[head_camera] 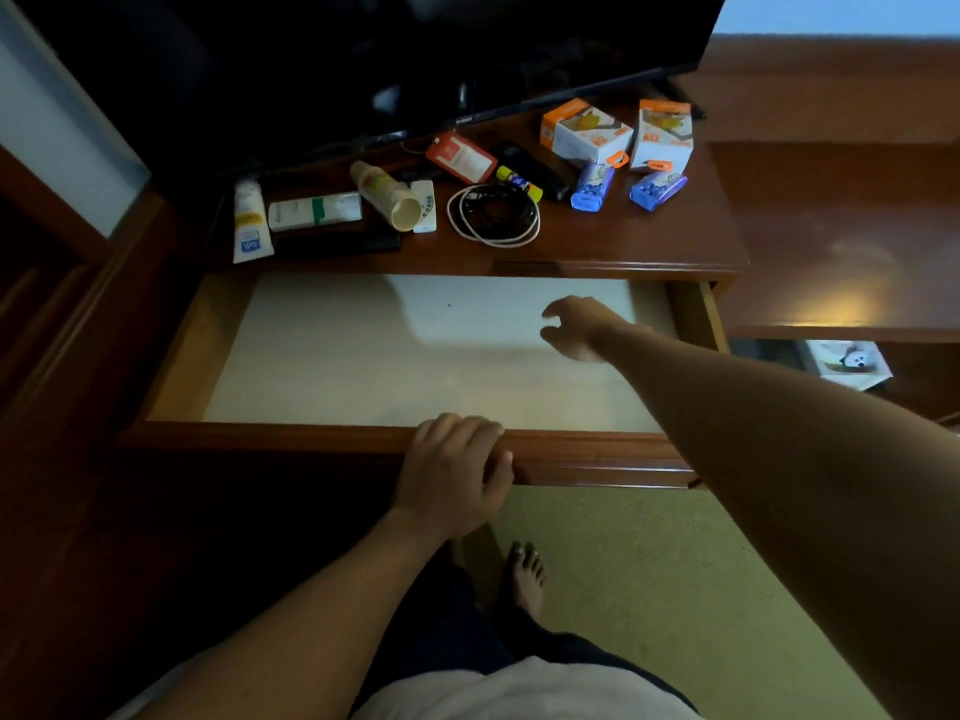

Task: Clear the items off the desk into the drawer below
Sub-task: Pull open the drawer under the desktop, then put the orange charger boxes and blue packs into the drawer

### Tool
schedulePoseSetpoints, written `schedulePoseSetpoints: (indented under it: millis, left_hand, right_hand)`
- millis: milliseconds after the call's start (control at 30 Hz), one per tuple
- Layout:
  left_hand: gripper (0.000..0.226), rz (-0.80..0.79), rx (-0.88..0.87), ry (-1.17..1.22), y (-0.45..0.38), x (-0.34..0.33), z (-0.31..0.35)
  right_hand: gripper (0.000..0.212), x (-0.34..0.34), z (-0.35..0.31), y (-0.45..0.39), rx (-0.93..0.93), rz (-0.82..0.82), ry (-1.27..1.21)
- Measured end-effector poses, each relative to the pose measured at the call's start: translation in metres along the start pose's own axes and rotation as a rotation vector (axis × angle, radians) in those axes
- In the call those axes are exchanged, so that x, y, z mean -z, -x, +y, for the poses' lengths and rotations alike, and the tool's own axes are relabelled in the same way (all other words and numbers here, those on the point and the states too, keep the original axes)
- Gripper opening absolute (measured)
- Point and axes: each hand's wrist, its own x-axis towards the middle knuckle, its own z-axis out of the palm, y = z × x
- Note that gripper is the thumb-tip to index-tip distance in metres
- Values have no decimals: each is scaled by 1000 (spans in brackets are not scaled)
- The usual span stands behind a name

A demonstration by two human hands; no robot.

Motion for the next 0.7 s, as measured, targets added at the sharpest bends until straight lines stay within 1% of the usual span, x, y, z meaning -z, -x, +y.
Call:
schedulePoseSetpoints:
  millis: [33, 167, 233, 333, 467, 600, 700]
  left_hand:
    - [39, -19, 6, -16, -19, 6, -2]
    - [53, -190, 30, -38, -95, 20, -20]
    - [53, -217, 17, -76, -133, 27, -25]
    - [51, -189, -6, -81, -187, 41, -27]
    - [47, -126, -23, -54, -259, 58, -30]
    - [46, -103, -43, -35, -319, 68, -34]
    - [46, -101, -56, -16, -355, 67, -39]
  right_hand:
    - [48, 3, -1, 3, 10, 11, -21]
    - [47, 25, 1, 9, 61, 96, -86]
    - [46, 39, 7, 9, 83, 149, -110]
    - [44, 65, 20, 6, 100, 234, -135]
    - [33, 102, 32, -7, 104, 302, -152]
    - [33, 132, 37, -34, -11, 340, -158]
    - [24, 144, 39, -53, -85, 380, -198]
